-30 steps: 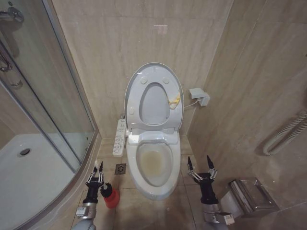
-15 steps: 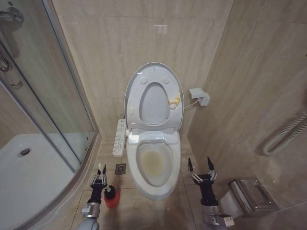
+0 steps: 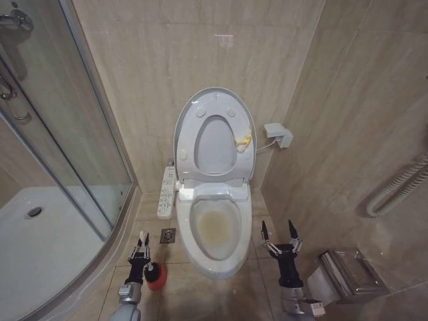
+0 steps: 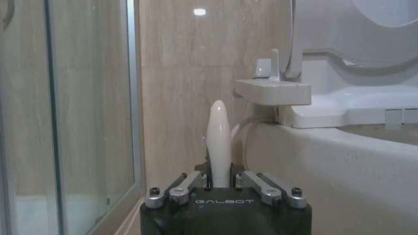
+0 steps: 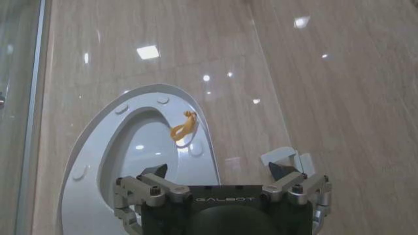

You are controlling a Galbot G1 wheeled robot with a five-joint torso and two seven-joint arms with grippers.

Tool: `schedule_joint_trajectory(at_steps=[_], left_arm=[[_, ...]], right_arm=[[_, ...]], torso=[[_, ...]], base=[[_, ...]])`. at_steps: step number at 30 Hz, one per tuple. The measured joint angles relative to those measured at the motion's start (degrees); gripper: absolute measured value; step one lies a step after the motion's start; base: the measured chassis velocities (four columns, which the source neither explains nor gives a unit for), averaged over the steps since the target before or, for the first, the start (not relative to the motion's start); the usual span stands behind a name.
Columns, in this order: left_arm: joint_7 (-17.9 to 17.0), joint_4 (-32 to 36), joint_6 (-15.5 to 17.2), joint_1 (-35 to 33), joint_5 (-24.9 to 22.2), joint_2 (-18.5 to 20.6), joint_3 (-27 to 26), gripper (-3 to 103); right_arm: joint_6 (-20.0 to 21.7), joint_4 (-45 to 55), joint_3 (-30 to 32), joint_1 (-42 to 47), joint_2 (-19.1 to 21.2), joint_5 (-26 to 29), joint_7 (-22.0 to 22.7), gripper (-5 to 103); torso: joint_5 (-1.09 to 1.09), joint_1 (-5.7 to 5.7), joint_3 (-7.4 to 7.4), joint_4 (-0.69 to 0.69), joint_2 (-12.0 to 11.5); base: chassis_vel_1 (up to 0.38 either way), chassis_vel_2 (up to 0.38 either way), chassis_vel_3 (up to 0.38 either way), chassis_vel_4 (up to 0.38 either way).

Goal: Open the toilet lid, clean the toilet bowl with a toilet brush, close the toilet lid, and flush.

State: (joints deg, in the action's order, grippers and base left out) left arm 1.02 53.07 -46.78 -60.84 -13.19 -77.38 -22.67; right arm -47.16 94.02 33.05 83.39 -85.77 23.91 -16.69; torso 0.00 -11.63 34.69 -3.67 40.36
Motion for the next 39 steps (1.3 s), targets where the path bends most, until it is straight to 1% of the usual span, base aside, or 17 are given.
schedule_joint_trajectory(at_steps=[7,17,27,39], left_arm=[[-0.5,-0.4,0.6,0.2,0.1,0.1,0.2,19],[-0.7,0.5,0.2,0.4,0.0,-0.4,0.5,19],[-0.6,-1.6,0.1,1.0,0.9,-0.7,0.1,19],[-1.2,-1.2,0.6,-0.4,1.3,-0.9,0.2,20]], right_arm=[[0.0,-0.2,0.0,0.0,0.0,0.0,0.0,100],[0.0,-0.2,0.0,0.0,-0.1,0.1,0.0,100],[0.0,-0.2,0.3,0.1,0.2,0.5,-0.1,100],[0.0,-0.4,0.2,0.0,0.2,0.6,-0.2,100]], torso=[[0.0,0.0,0.0,0.0,0.0],[0.0,0.0,0.0,0.0,0.0],[-0.01,0.0,0.0,0.0,0.0],[0.0,0.0,0.0,0.0,0.0]], base=[[0.0,0.0,0.0,0.0],[0.0,0.0,0.0,0.0],[0.0,0.0,0.0,0.0],[0.0,0.0,0.0,0.0]])
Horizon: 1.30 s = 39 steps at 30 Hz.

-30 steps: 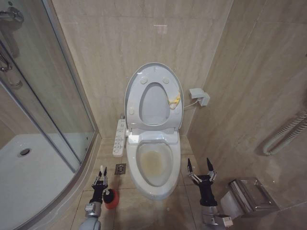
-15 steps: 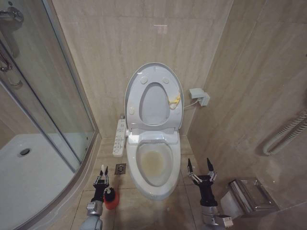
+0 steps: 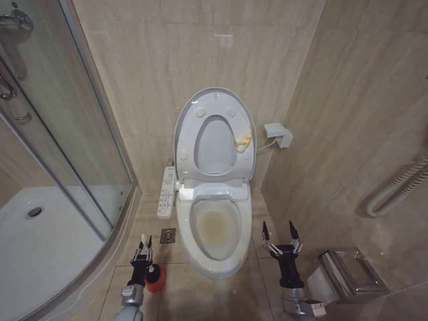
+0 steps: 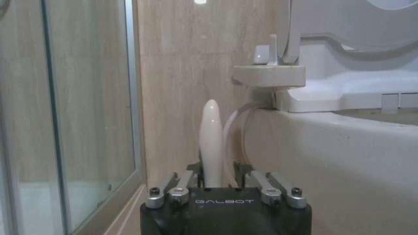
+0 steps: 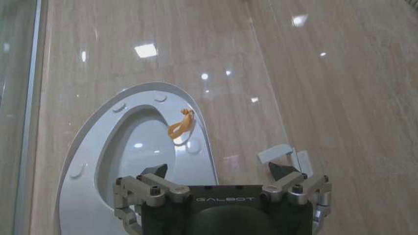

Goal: Open the toilet lid, clean the toilet bowl with a toilet brush, close the toilet lid, and flush.

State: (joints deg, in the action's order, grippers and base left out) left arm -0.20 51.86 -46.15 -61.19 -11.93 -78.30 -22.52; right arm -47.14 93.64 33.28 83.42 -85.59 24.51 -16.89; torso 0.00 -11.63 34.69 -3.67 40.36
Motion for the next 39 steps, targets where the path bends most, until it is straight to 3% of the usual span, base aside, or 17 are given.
schedule_joint_trajectory(at_steps=[2,3,11,12,17,18,25,29,32,34,36,37,39], left_arm=[[-0.1,0.3,0.1,-0.4,0.0,0.1,0.0,20],[-0.2,0.5,0.1,-0.7,0.0,0.1,0.0,47],[-0.5,1.3,0.6,-1.5,0.0,0.2,0.1,47],[-0.5,1.4,0.7,-1.7,0.0,0.2,0.1,75],[-0.6,1.8,1.6,-2.0,0.3,0.3,0.2,75],[-0.7,1.8,2.3,-2.1,0.5,0.4,0.3,98],[-1.0,2.8,3.1,-2.5,1.1,0.7,0.4,98],[-1.6,7.2,3.3,-4.5,0.6,1.7,0.6,100],[-4.0,16.1,5.5,-8.8,-0.5,3.6,0.8,100],[-4.8,18.6,6.2,-10.1,-0.5,4.2,0.8,100],[-7.6,26.8,9.4,-14.1,-0.5,6.3,0.7,100],[-7.6,26.8,9.4,-14.1,-0.5,6.3,0.7,100],[-10.3,33.6,12.3,-17.1,-0.9,7.8,0.5,100]], right_arm=[[0.0,0.0,0.0,-0.1,0.0,0.0,0.0,100],[0.0,0.0,-0.1,-0.1,0.0,0.0,0.0,100],[0.0,-0.2,-0.2,-0.2,-0.1,0.0,0.0,100],[0.0,-0.2,-0.2,-0.2,-0.1,0.0,-0.1,100],[0.0,-0.3,-0.2,-0.1,-0.2,0.0,-0.1,100],[0.0,-0.3,-0.2,-0.1,-0.2,0.0,-0.1,100],[0.0,-0.3,-0.2,-0.1,-0.3,0.0,-0.1,100],[0.0,-0.3,-0.3,-0.1,-0.2,-0.1,-0.1,100],[0.0,0.1,-0.7,-0.1,0.2,0.0,0.1,100],[0.1,0.5,-0.9,-0.2,0.4,0.0,0.6,100],[2.1,2.0,-1.3,-0.8,1.4,-1.3,3.8,100],[2.1,2.0,-1.3,-0.8,1.4,-1.3,3.8,100],[3.7,3.4,-1.9,-1.7,3.1,-1.8,6.1,100]], torso=[[0.0,0.0,0.0,0.0,0.0],[0.0,0.0,0.0,0.0,0.0],[0.0,0.0,0.0,0.0,0.0],[0.0,0.0,0.0,0.0,0.0],[0.0,0.0,0.0,0.0,0.0],[0.0,0.0,0.0,0.0,0.0],[-0.01,0.0,0.0,0.0,0.0],[-0.01,0.0,0.0,0.0,0.0],[0.0,0.0,0.0,0.01,0.0],[-0.01,0.0,0.0,0.0,0.0],[0.0,0.0,0.0,0.01,0.0],[0.0,0.0,0.0,0.01,0.0],[-0.01,0.0,0.0,0.0,0.0]], base=[[0.0,0.0,0.0,0.0],[0.0,0.0,0.0,0.0],[0.0,0.0,0.0,0.0],[0.0,0.0,0.0,0.0],[0.0,0.0,0.0,0.0],[0.0,0.0,0.0,0.0],[0.0,0.0,0.0,0.0],[0.0,0.0,0.0,0.0],[0.0,0.0,0.0,0.0],[0.0,0.0,0.0,0.0],[0.0,0.0,0.0,0.0],[0.0,0.0,0.0,0.0],[0.0,0.0,0.0,0.0]])
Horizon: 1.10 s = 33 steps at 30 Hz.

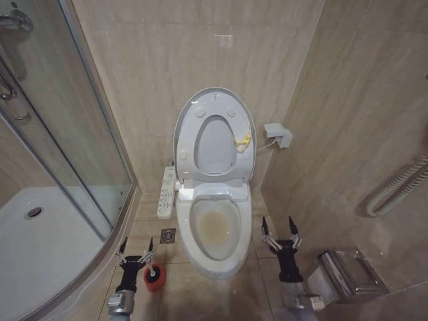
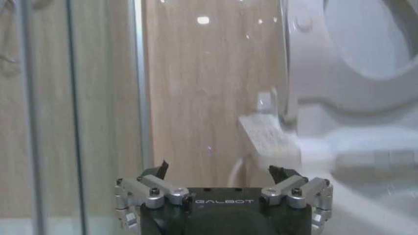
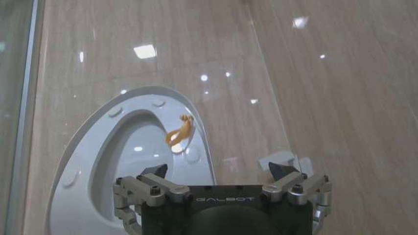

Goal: Open the toilet lid, clean the toilet bowl with a toilet brush, close the toilet lid, and flush.

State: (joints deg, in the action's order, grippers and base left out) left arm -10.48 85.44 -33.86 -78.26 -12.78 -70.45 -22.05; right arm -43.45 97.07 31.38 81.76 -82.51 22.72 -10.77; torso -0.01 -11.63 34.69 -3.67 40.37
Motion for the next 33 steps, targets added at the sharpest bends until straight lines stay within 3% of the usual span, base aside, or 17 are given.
schedule_joint_trajectory(at_steps=[4,5,7,9,13,15,19,23,27,33], left_arm=[[-3.3,8.7,4.3,-4.2,-1.9,1.5,-0.7,100],[-4.9,13.4,6.2,-6.4,-2.3,2.0,-1.3,100],[-5.5,15.5,7.0,-7.5,-2.4,2.1,-1.6,100],[-6.1,21.0,8.2,-10.2,-2.4,1.8,-2.1,100],[-5.7,25.3,8.7,-10.6,-2.4,1.6,-1.4,100],[-4.2,27.5,8.6,-9.4,-2.6,1.7,-0.7,100],[-3.3,31.2,8.8,-11.8,-3.2,1.2,-2.6,100],[-2.8,32.9,8.8,-13.9,-3.0,0.6,-4.6,100],[-2.2,35.7,8.6,-17.6,-2.6,-1.0,-7.8,100],[-2.2,38.4,8.3,-20.2,-2.7,-2.1,-11.3,100]], right_arm=[[2.1,2.0,-1.0,-1.5,2.4,0.1,2.2,100],[3.4,2.8,-1.6,-2.8,3.7,0.2,3.8,100],[3.9,3.0,-2.0,-3.8,4.3,0.1,4.8,100],[6.0,2.8,-2.9,-7.5,6.3,-1.2,9.5,100],[7.9,1.2,-2.6,-11.4,8.6,-3.1,14.2,100],[8.9,-1.4,-1.2,-14.6,11.0,-4.5,17.8,100],[10.7,-7.9,-2.5,-22.9,13.2,-4.6,20.9,100],[11.2,-13.8,-4.2,-28.9,13.7,-4.2,21.3,100],[11.8,-25.8,-8.9,-43.6,12.8,-1.1,19.4,100],[12.1,-37.4,-12.3,-54.5,11.7,-0.7,16.0,100]], torso=[[0.0,0.0,0.0,0.0,0.0],[0.01,0.0,0.0,-0.01,0.0],[0.02,0.0,0.0,0.0,0.0],[0.01,0.0,0.0,0.0,0.0],[0.05,0.0,0.0,0.06,0.0],[-0.02,0.0,0.0,-0.11,0.0],[0.03,0.0,0.0,-0.02,0.0],[0.02,0.0,0.01,0.02,0.0],[0.0,-0.01,0.01,0.05,0.0],[0.01,-0.01,0.02,-0.01,0.0]], base=[[0.0,0.0,0.0,0.0],[0.0,0.0,0.0,0.0],[0.0,0.0,0.0,0.0],[0.0,0.0,0.0,0.0],[0.0,0.0,0.0,0.0],[0.0,0.0,0.0,0.0],[0.0,0.0,0.0,0.0],[0.0,0.0,0.0,0.0],[0.0,0.0,0.0,0.0],[0.0,0.0,0.0,0.0]])
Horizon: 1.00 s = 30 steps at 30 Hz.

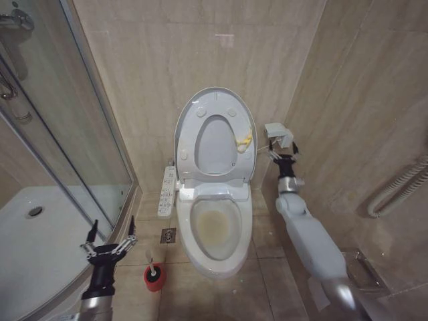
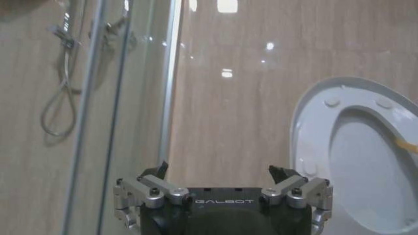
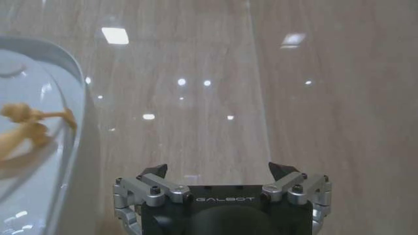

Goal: Open the toilet lid, clean the toilet bowl with a toilet brush, close the toilet lid, and flush.

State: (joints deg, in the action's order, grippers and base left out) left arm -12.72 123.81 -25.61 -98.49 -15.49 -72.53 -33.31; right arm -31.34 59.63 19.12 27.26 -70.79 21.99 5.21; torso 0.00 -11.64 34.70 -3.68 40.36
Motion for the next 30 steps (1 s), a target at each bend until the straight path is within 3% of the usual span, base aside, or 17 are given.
schedule_joint_trajectory(at_steps=[8,15,23,28,30], left_arm=[[0.0,2.2,-0.4,-1.2,-0.2,-1.7,-1.6,100],[0.2,3.2,-0.4,-1.3,0.0,-2.6,-1.6,100],[0.2,4.3,-0.5,-1.8,-0.1,-2.5,-3.0,100],[0.1,3.7,-0.6,-1.3,-0.3,-2.2,-3.1,100],[0.1,2.9,-0.6,-0.7,-0.6,-2.0,-2.9,100]], right_arm=[[1.4,-9.1,-2.3,-11.3,-0.9,-0.3,-2.1,100],[1.8,-12.6,-3.9,-15.7,-2.5,-1.2,-3.4,100],[2.1,-13.8,-5.6,-16.7,-4.2,-1.9,-4.4,100],[2.7,-8.8,-6.5,-13.7,-3.8,-1.7,-4.6,100],[2.8,-4.9,-6.6,-11.1,-2.4,-1.3,-4.6,100]], torso=[[0.0,0.0,-0.01,0.01,0.0],[-0.01,0.0,-0.01,0.01,0.0],[-0.02,0.01,-0.01,-0.07,0.0],[-0.01,0.01,-0.01,0.07,0.0],[-0.01,0.01,-0.01,0.06,0.0]], base=[[0.0,0.0,0.0,0.0],[0.0,0.0,0.0,0.0],[0.0,0.0,0.0,0.0],[0.0,0.0,0.0,0.0],[0.0,0.0,0.0,0.0]])
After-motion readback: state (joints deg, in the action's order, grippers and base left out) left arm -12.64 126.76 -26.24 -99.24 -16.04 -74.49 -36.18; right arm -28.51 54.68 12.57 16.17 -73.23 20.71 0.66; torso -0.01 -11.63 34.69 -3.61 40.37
